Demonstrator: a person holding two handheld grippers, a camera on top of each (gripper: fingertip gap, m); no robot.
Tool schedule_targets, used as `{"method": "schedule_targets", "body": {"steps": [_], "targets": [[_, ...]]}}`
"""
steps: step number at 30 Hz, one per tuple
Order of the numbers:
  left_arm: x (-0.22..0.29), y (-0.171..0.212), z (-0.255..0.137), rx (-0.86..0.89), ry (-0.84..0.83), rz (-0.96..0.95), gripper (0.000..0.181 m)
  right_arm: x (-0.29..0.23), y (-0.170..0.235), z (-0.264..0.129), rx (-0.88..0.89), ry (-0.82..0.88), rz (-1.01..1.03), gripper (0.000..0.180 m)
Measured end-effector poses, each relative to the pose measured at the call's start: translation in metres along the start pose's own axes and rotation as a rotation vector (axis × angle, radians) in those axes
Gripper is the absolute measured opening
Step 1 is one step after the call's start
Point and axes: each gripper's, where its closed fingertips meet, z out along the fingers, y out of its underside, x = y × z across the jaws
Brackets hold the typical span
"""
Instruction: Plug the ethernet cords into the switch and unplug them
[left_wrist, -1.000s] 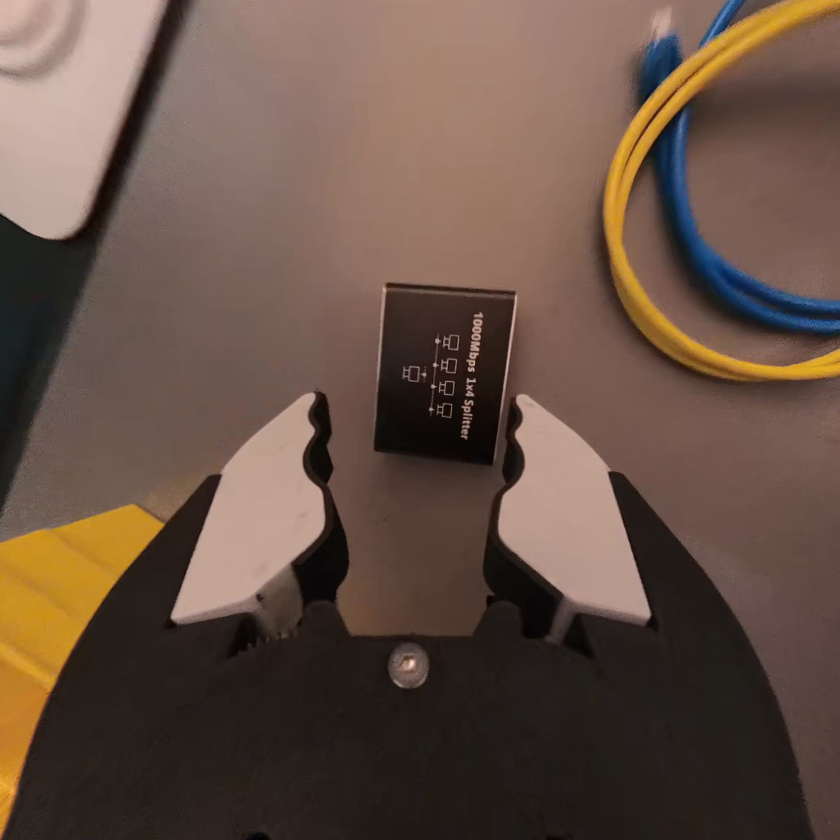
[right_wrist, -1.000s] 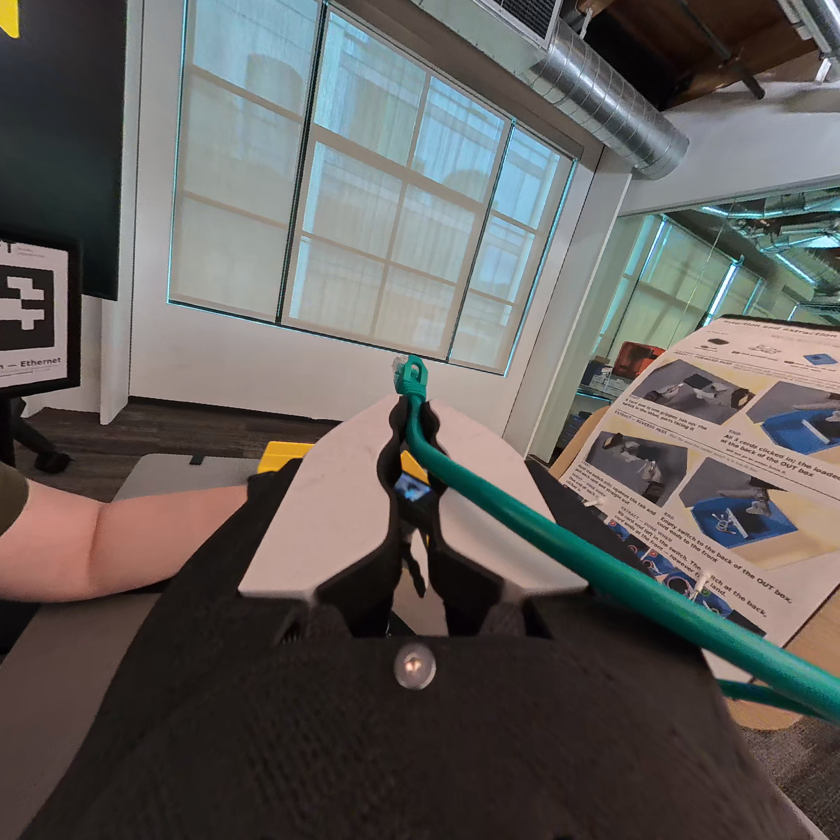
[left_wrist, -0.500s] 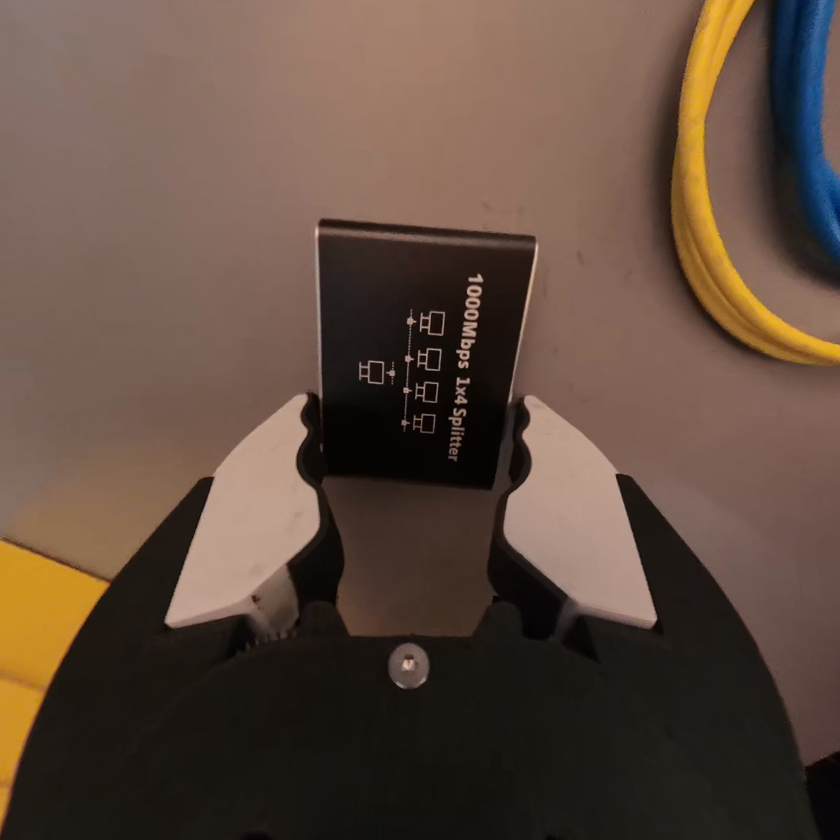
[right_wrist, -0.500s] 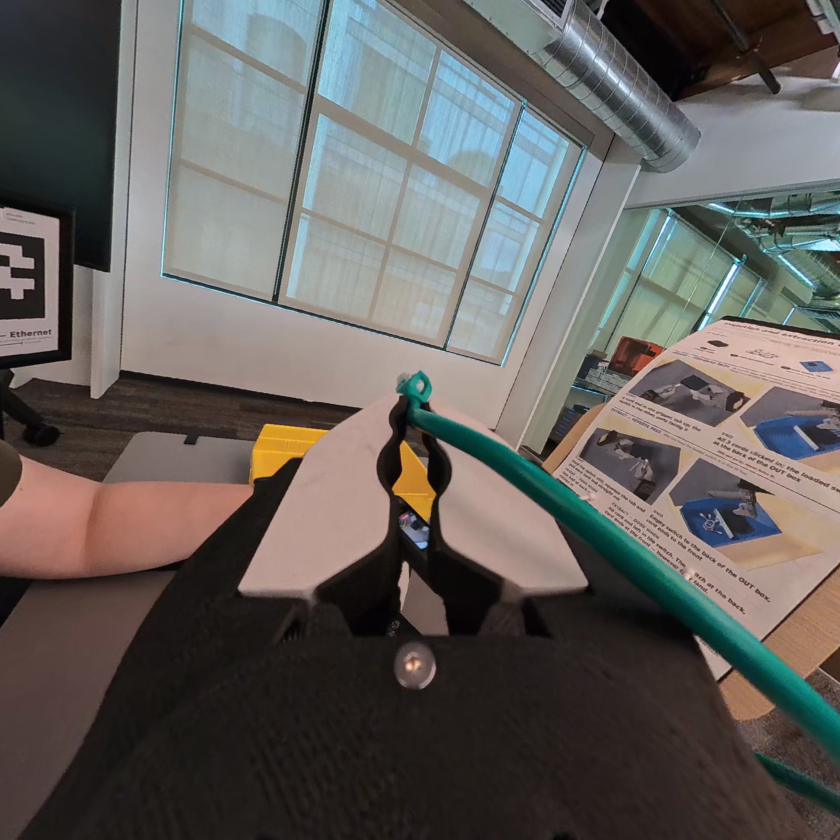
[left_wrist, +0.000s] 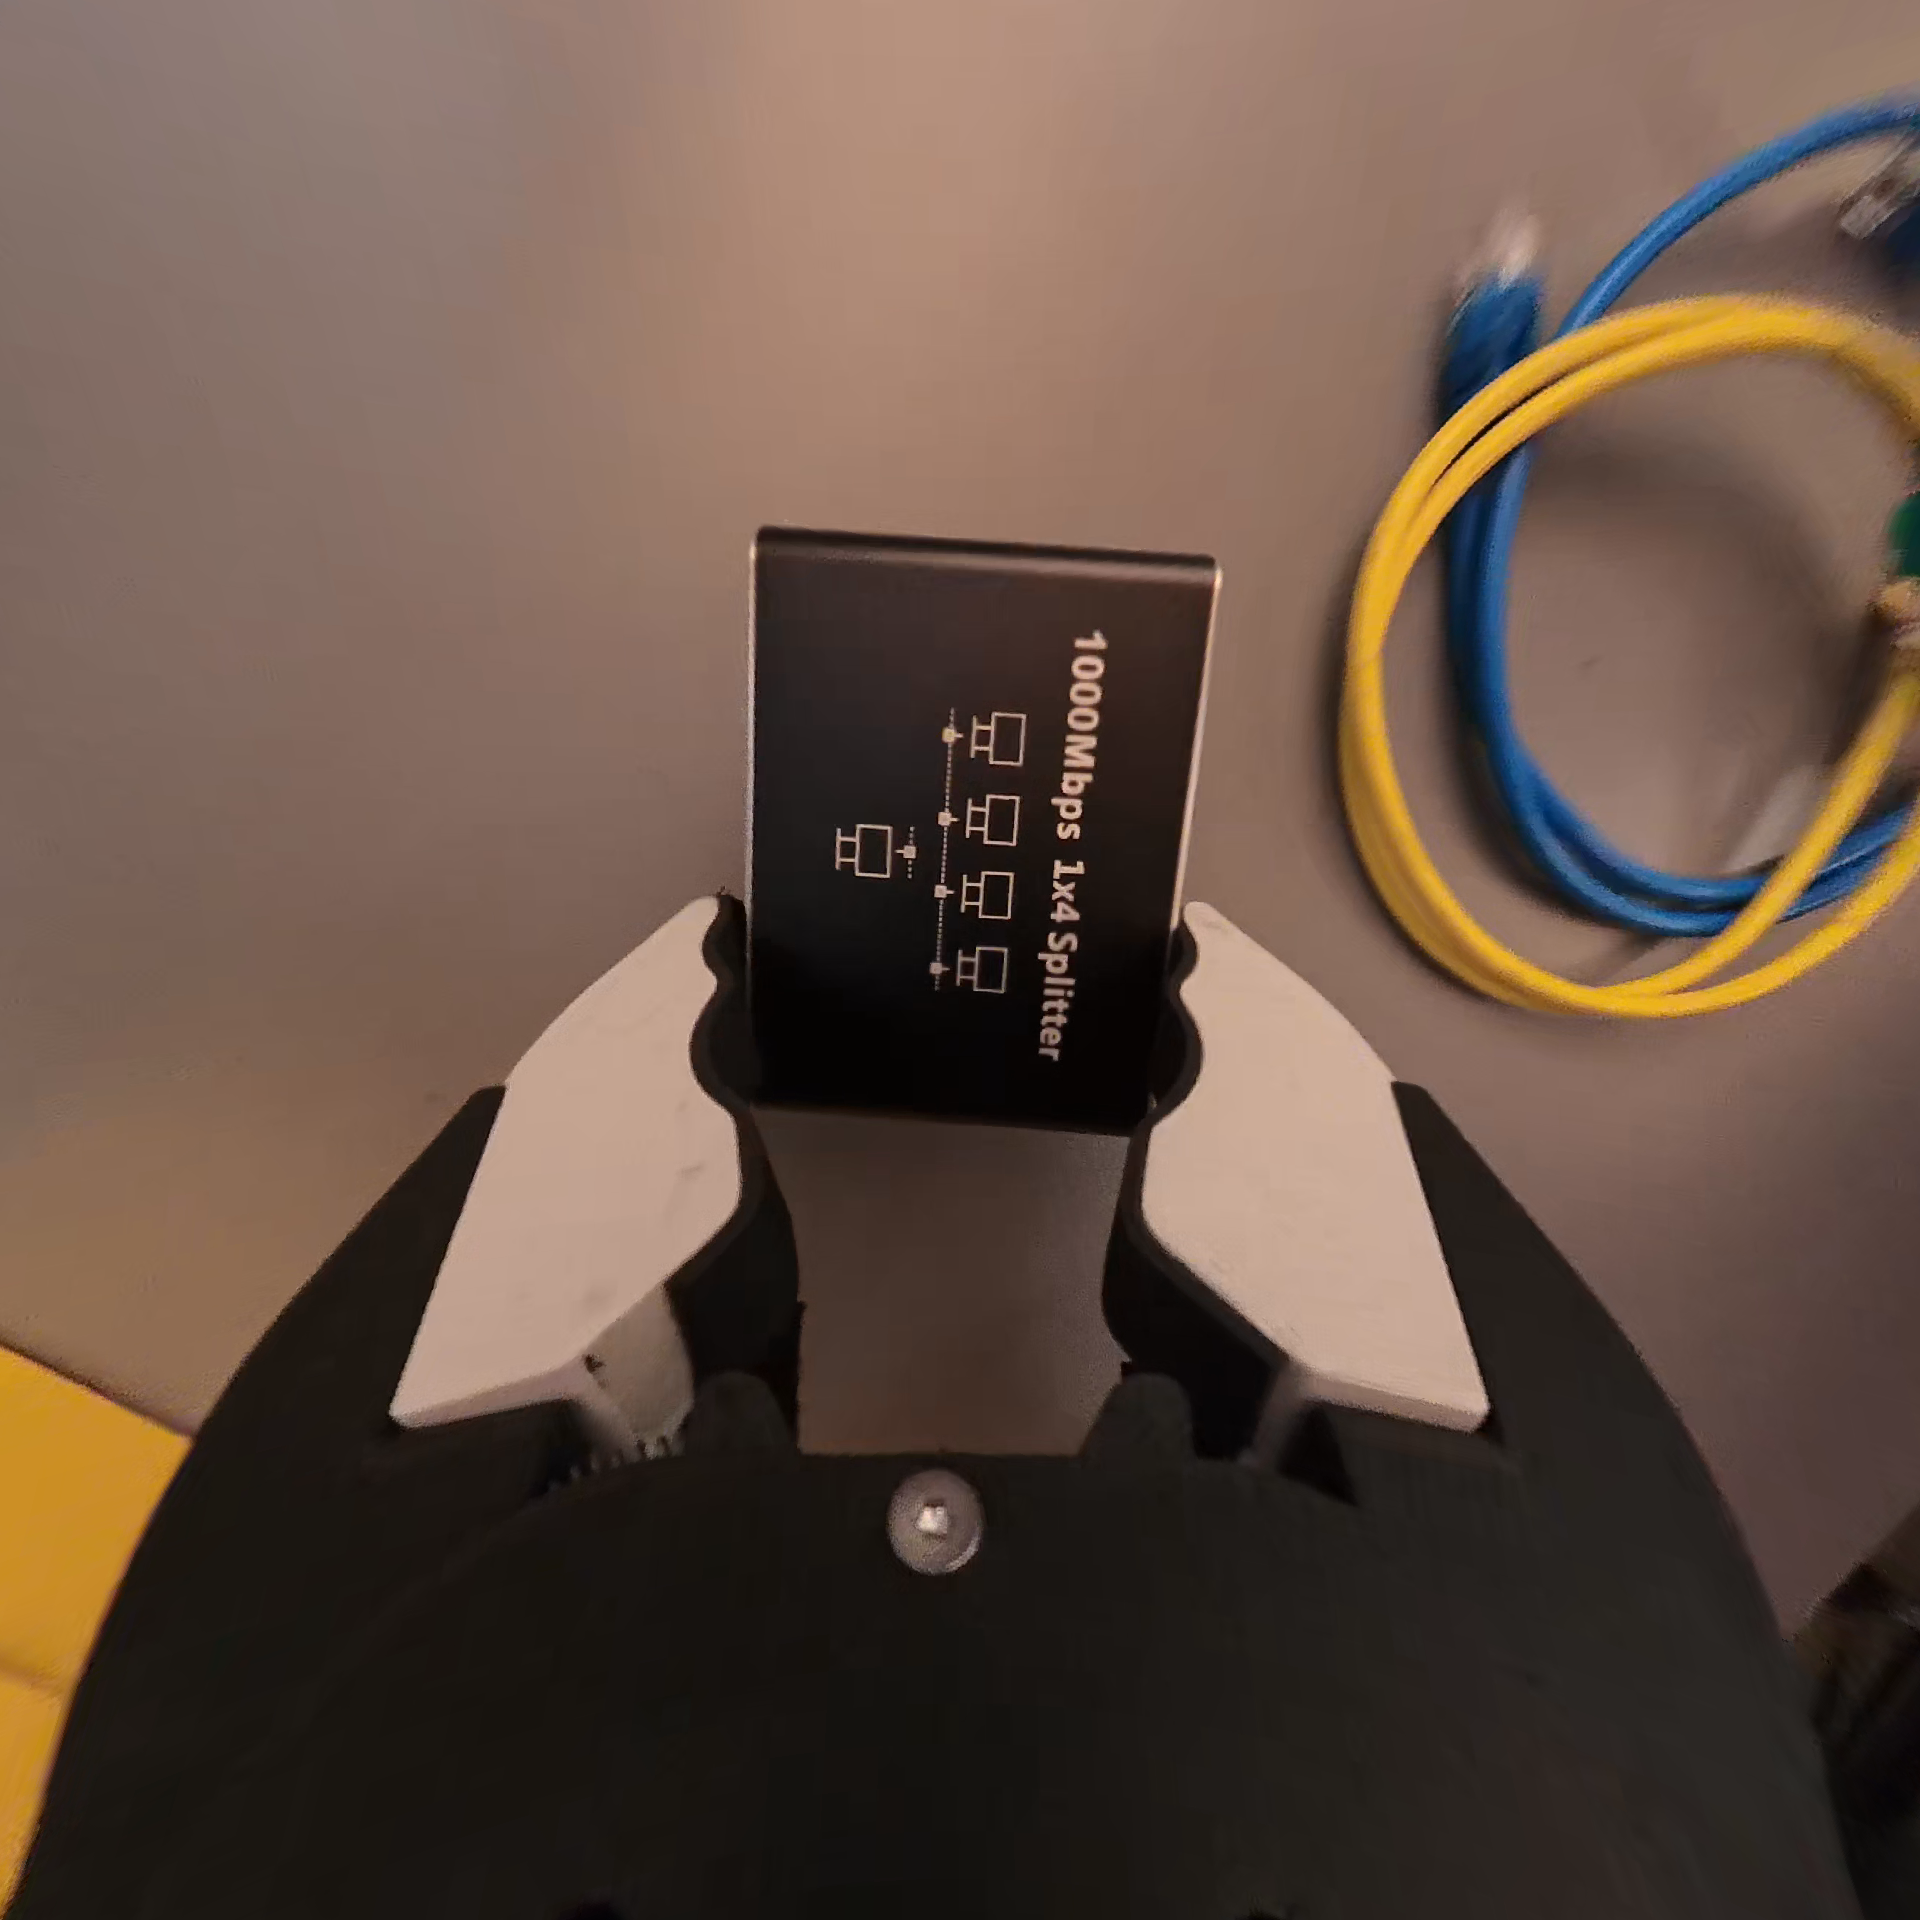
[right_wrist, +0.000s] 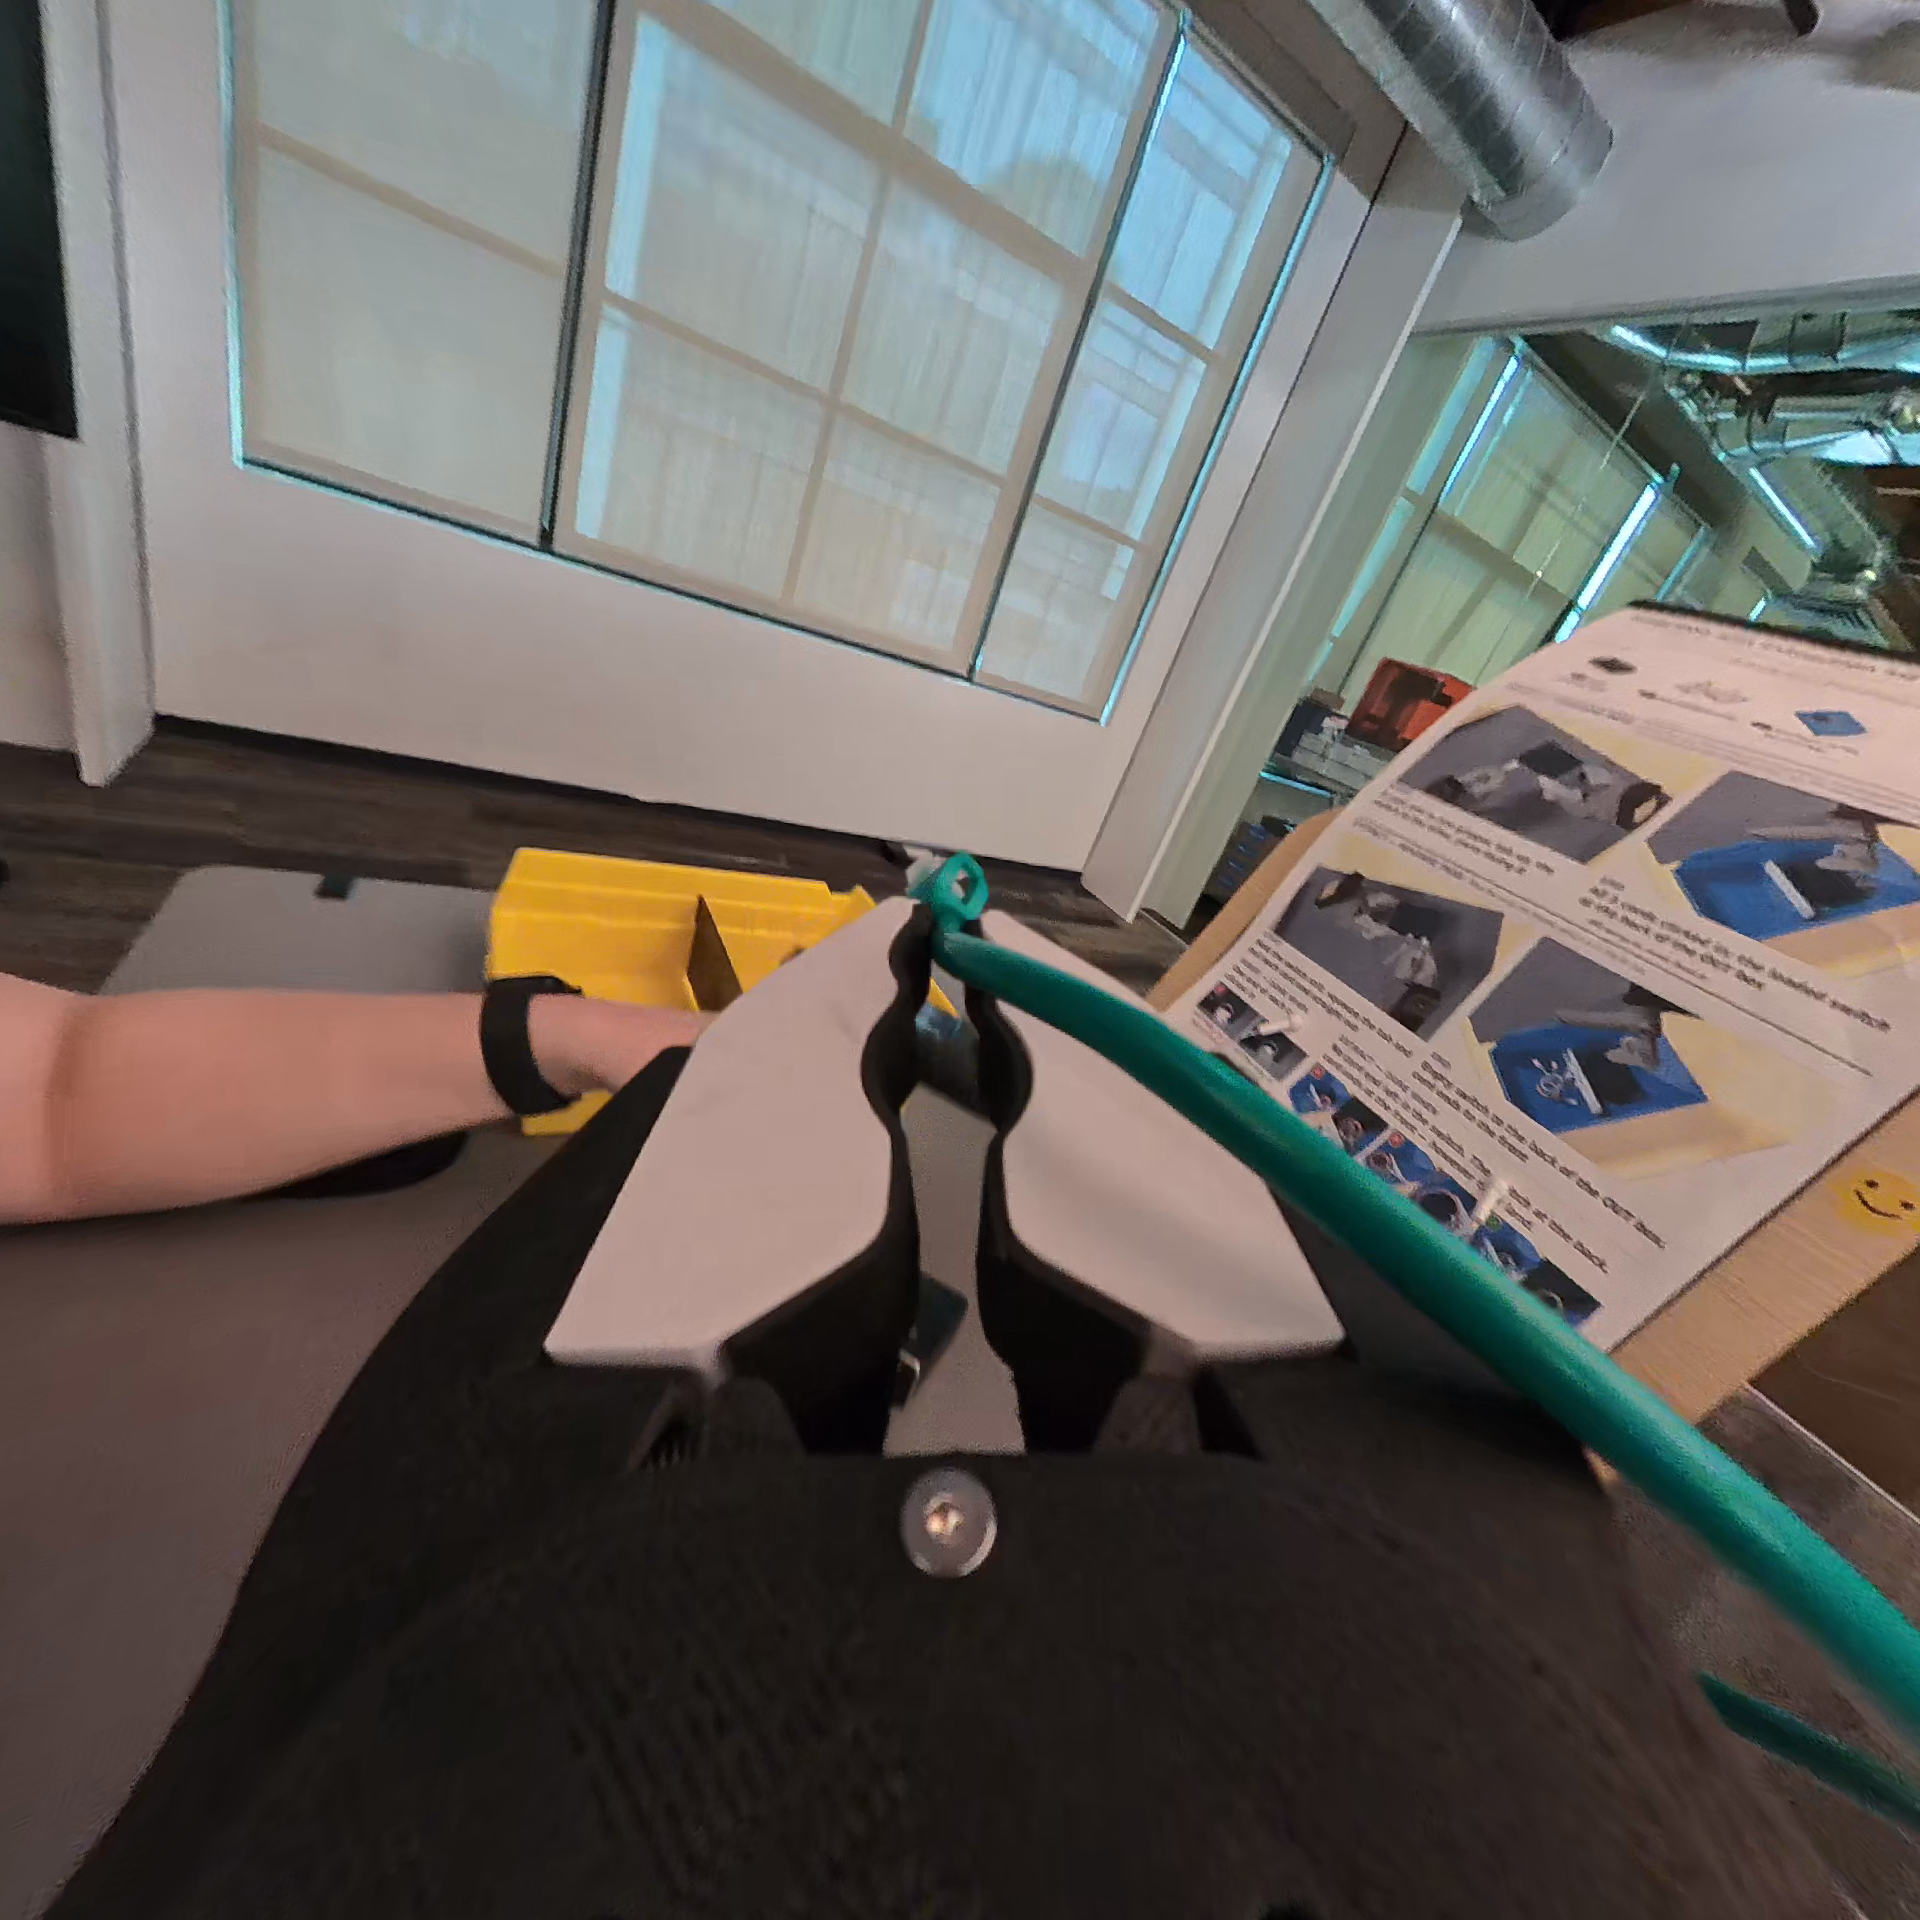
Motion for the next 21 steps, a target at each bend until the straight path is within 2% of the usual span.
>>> {"method": "schedule_targets", "body": {"steps": [5,8,12,15,21], "targets": [[0.02,-0.033,-0.038,0.262,0.222,-0.112,0.075,0.007,0.038,0.016,-0.156,0.037,-0.093,0.006],[0.038,-0.056,-0.07,0.456,0.428,-0.159,0.075,0.004,0.059,0.027,-0.235,0.049,-0.198,0.006],[0.05,-0.074,-0.105,0.635,0.578,-0.193,0.074,-0.003,0.079,0.04,-0.308,0.066,-0.349,0.006],[0.056,-0.077,-0.115,0.661,0.557,-0.169,0.074,-0.007,0.084,0.046,-0.32,0.092,-0.443,0.007],[0.067,-0.083,-0.129,0.71,0.524,-0.134,0.074,-0.013,0.092,0.053,-0.339,0.097,-0.501,0.007]]}}
